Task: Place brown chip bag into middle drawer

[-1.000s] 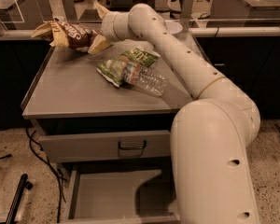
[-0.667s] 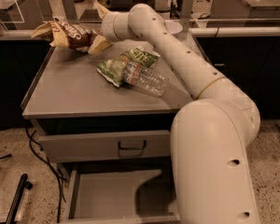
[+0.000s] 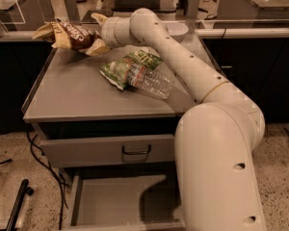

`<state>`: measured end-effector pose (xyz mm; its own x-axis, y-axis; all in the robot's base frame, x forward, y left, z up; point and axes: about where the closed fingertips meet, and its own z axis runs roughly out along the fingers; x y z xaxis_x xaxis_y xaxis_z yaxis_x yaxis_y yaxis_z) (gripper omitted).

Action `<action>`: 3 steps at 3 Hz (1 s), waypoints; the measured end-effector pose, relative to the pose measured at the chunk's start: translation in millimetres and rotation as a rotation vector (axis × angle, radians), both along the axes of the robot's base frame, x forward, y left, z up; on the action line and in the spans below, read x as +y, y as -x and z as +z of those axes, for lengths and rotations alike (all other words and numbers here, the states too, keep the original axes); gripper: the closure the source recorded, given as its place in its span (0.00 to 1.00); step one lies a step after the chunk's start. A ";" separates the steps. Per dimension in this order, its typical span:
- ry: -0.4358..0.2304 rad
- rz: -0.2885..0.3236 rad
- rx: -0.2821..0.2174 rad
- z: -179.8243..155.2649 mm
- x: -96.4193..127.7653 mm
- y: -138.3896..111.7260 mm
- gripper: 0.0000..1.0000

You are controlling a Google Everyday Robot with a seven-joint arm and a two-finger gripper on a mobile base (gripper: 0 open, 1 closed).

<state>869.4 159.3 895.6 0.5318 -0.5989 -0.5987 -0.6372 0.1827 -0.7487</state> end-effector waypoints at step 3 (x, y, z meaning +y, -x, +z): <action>-0.028 0.044 0.066 -29.6 22.0 -3.8 0.23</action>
Offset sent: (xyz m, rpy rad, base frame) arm 0.0043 0.0177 -0.0328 0.0307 0.0836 0.0431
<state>873.2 181.3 866.0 0.5165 -0.5582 -0.6494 -0.6927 0.1735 -0.7001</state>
